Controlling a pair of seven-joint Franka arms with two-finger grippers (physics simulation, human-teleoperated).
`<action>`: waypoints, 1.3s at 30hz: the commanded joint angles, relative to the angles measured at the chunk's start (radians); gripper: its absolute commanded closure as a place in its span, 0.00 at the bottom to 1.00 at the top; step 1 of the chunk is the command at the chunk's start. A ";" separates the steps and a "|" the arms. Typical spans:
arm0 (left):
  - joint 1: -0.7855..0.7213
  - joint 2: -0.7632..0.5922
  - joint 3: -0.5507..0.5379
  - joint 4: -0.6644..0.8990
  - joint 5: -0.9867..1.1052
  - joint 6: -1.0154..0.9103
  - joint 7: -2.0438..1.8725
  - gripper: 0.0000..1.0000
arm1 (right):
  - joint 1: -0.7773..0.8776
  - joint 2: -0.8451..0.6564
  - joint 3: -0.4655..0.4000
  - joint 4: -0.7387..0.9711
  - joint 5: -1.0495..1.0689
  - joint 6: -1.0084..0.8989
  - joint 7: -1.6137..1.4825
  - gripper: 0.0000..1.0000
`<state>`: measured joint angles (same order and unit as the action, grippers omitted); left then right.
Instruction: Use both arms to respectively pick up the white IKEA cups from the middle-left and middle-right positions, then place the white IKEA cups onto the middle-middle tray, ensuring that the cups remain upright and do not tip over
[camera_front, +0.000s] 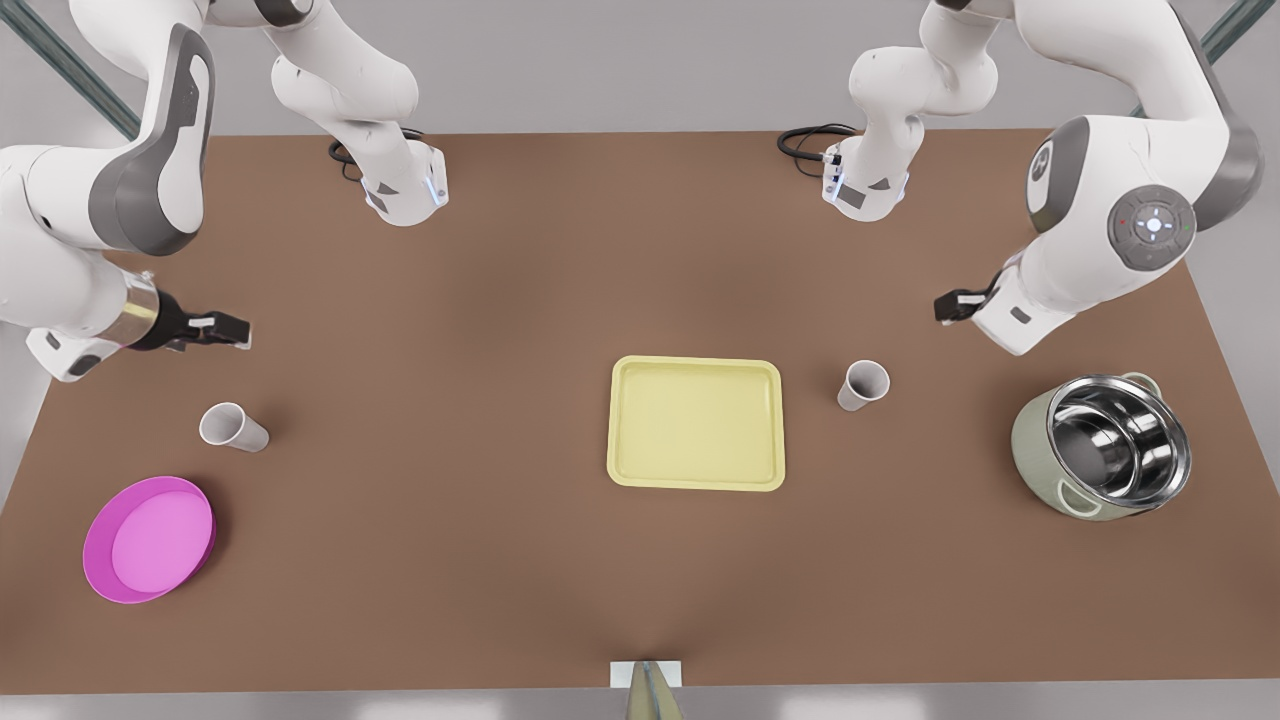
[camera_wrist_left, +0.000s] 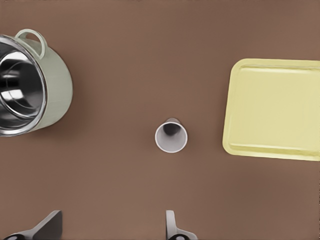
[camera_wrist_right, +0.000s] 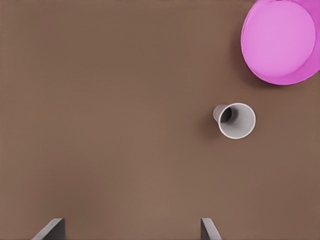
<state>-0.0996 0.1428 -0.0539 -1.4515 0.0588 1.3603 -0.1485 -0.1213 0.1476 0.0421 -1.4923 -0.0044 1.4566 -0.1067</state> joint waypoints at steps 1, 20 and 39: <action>-0.002 0.000 0.000 0.000 -0.010 0.045 -0.019 0.00 | -0.008 0.001 -0.001 0.001 0.003 0.050 -0.071 0.00; 0.006 0.141 0.011 -0.590 -0.011 0.789 -0.008 0.00 | -0.390 0.478 0.004 -0.029 0.037 0.557 -0.567 0.00; 0.021 0.210 0.011 -0.653 -0.117 0.823 -0.008 0.59 | -0.376 0.486 0.009 -0.210 0.015 0.685 -0.585 0.20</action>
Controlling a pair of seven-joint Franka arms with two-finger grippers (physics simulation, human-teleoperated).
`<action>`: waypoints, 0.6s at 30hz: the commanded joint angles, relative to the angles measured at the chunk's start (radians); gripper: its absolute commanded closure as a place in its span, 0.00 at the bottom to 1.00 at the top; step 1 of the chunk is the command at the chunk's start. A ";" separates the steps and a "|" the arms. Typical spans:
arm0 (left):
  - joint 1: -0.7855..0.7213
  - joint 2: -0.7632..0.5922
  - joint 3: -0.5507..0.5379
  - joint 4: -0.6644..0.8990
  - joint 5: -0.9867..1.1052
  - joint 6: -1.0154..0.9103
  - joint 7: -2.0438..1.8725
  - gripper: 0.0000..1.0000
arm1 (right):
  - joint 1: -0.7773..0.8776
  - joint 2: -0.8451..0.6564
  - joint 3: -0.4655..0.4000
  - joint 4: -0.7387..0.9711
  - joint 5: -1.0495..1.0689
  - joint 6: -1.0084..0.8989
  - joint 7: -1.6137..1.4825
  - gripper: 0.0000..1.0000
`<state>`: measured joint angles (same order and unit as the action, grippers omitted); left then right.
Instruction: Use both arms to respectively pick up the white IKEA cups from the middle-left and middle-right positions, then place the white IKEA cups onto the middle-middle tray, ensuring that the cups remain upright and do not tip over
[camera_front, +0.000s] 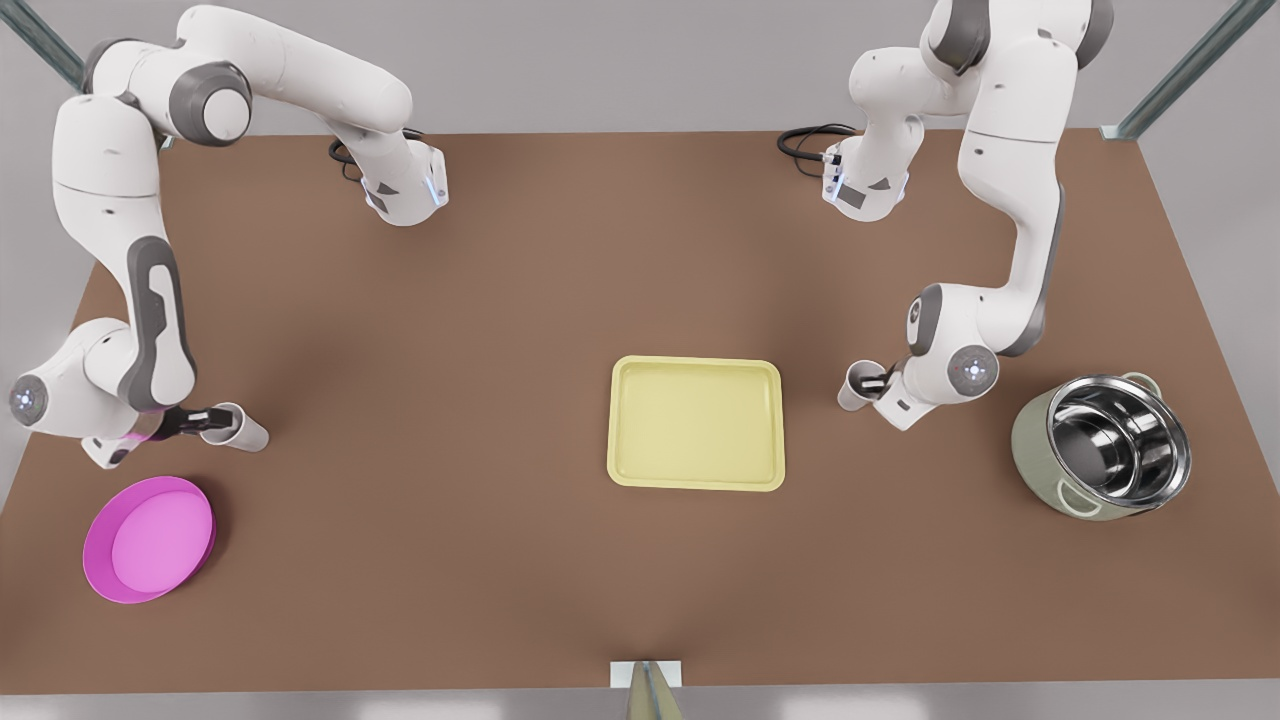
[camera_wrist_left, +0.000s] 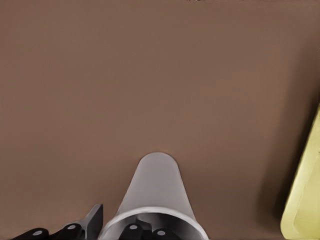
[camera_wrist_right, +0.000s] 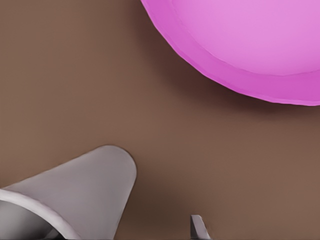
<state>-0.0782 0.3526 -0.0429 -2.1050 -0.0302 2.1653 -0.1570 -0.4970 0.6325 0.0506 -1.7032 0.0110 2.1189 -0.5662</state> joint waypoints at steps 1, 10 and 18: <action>0.000 0.000 0.000 0.000 -0.028 0.018 0.001 0.60 | 0.000 0.003 0.000 0.000 0.000 0.023 -0.126 0.29; -0.031 -0.004 -0.029 0.200 -0.019 -0.232 -0.019 0.79 | 0.035 -0.005 0.003 0.013 0.001 -0.002 -0.146 0.77; -0.244 0.235 -0.088 0.589 -0.066 -0.205 -0.415 0.79 | 0.041 -0.068 0.184 0.020 0.106 -0.163 -0.088 0.79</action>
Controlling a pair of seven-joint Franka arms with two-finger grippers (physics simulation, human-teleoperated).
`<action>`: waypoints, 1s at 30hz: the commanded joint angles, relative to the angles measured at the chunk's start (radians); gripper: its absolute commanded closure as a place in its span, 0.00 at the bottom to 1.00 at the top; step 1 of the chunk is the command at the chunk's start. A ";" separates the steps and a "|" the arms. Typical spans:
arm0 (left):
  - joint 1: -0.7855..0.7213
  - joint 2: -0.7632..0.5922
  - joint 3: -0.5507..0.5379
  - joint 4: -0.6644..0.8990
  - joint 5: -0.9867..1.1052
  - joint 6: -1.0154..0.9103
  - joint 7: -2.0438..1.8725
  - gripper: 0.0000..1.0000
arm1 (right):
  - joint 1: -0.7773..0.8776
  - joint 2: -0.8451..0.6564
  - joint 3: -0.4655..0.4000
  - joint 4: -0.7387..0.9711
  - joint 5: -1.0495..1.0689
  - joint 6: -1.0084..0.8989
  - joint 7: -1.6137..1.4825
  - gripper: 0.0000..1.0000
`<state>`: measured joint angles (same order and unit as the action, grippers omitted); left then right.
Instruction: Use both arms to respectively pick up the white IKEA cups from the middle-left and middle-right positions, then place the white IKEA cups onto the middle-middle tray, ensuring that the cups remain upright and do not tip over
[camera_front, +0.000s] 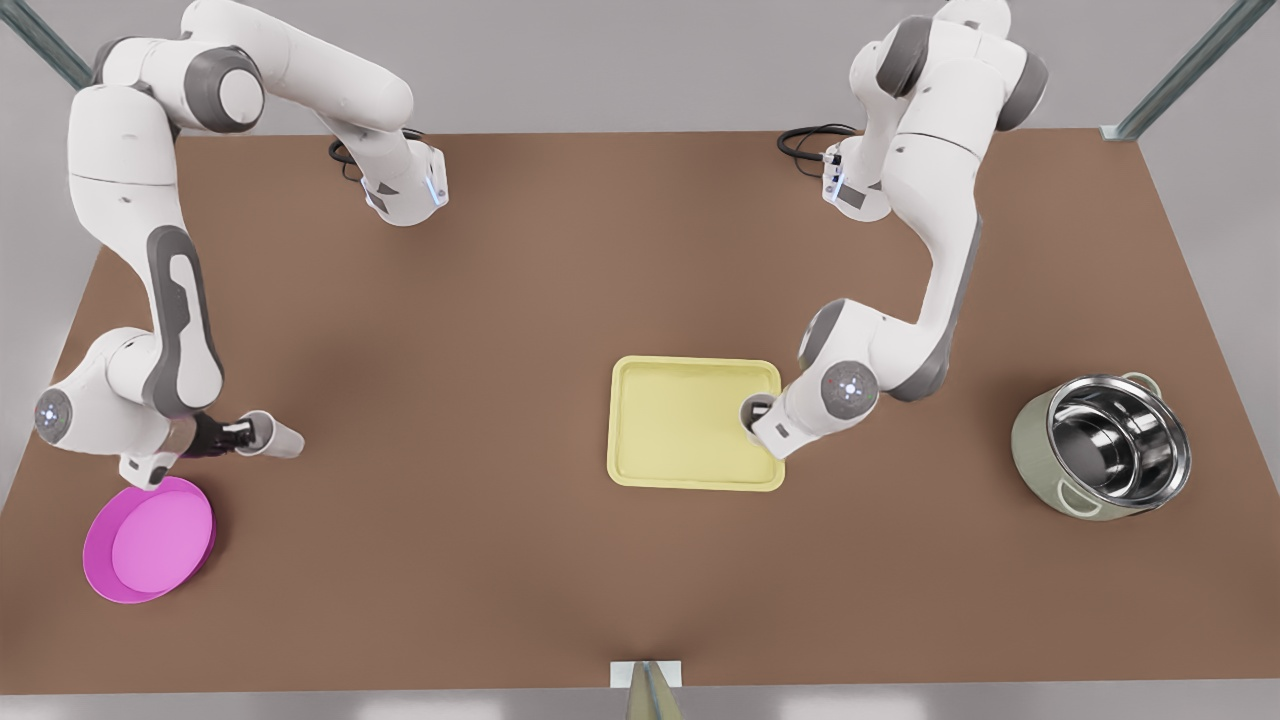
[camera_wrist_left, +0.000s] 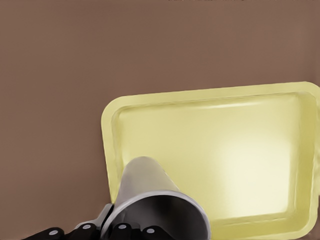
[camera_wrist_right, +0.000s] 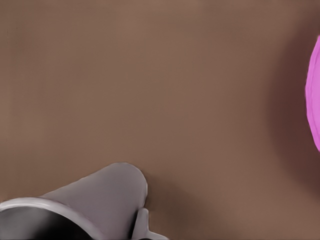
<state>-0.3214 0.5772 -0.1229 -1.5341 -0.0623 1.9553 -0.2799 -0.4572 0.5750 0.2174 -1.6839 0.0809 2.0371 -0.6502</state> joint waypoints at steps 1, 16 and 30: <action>0.004 0.029 -0.021 0.023 -0.040 0.040 -0.288 0.79 | 0.003 -0.014 0.094 0.003 0.036 -0.083 0.090 0.79; 0.104 0.130 -0.136 0.023 -0.063 0.105 -0.225 0.00 | 0.778 0.085 0.149 0.223 -0.059 0.272 1.423 0.79; 0.285 -0.341 -0.020 0.201 0.223 -0.631 0.289 0.00 | 0.874 0.263 0.149 0.227 -0.053 0.483 1.362 0.79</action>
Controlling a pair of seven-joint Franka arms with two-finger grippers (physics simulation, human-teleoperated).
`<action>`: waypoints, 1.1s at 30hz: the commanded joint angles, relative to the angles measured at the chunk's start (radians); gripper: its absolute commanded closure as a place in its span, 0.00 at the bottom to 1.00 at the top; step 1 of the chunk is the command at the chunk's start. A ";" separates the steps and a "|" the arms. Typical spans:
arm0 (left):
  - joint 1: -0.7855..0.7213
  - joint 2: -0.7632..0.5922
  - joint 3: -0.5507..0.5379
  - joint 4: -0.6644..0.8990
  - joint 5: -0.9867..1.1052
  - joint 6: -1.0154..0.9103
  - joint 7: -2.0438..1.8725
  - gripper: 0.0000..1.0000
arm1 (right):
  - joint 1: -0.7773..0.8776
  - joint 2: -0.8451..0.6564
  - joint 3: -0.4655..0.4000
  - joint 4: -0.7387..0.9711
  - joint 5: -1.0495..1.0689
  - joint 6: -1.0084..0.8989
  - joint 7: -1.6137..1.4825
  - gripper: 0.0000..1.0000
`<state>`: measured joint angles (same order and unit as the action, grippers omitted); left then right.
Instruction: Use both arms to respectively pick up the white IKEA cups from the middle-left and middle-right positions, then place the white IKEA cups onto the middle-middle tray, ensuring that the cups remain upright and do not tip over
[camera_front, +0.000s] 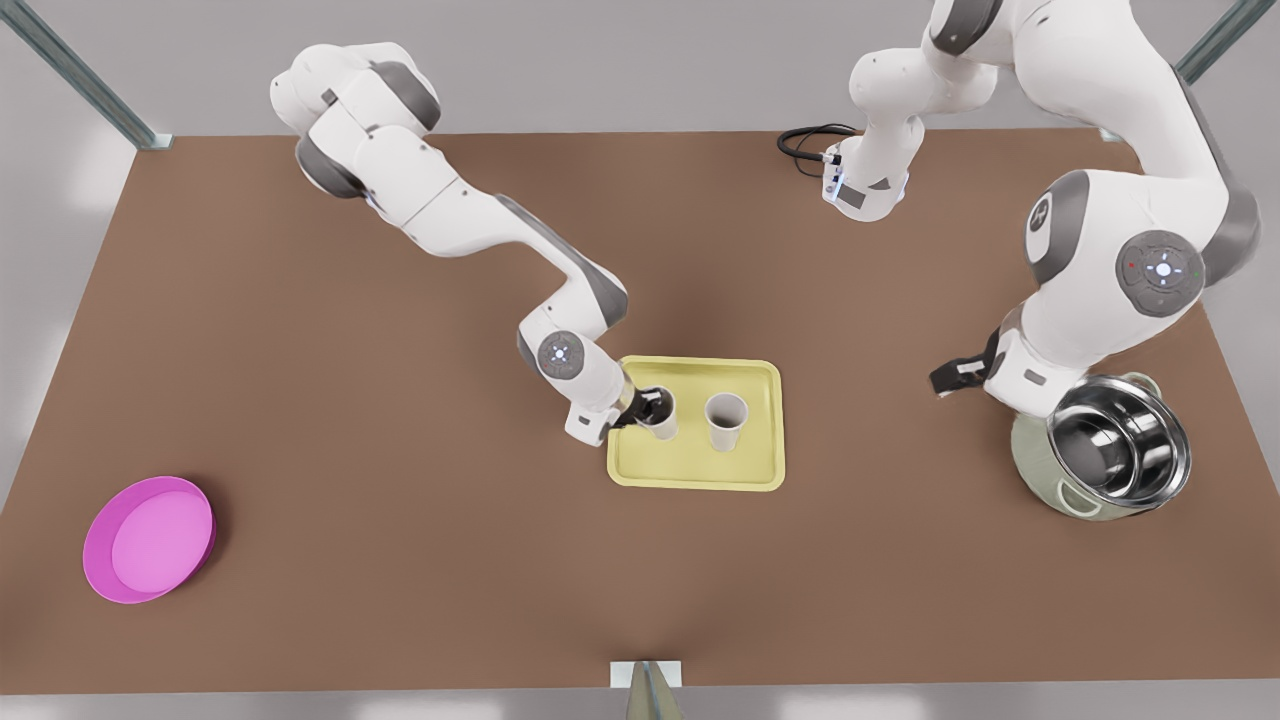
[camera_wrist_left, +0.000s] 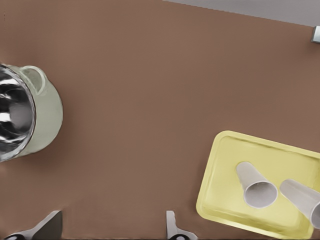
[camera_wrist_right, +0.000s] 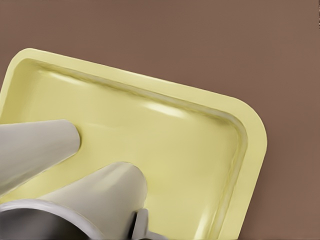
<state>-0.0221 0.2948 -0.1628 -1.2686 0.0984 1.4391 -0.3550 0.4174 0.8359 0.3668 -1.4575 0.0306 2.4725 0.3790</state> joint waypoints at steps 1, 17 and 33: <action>-0.006 -0.037 0.019 -0.026 0.058 -0.152 0.363 0.00 | 0.004 0.005 0.001 -0.001 -0.003 0.042 0.324 0.79; -0.007 -0.011 0.014 -0.032 -0.022 -0.223 0.363 0.00 | -0.012 -0.020 0.001 -0.024 -0.001 0.005 0.333 0.00; -0.002 0.001 0.002 -0.035 -0.046 -0.213 0.360 0.00 | -0.554 -0.481 -0.040 0.172 -0.156 -1.067 -0.264 0.00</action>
<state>-0.0247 0.2951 -0.1606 -1.3047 0.0592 1.2253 -0.0522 -0.1307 0.3727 0.3210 -1.2974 -0.1610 1.7233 0.4017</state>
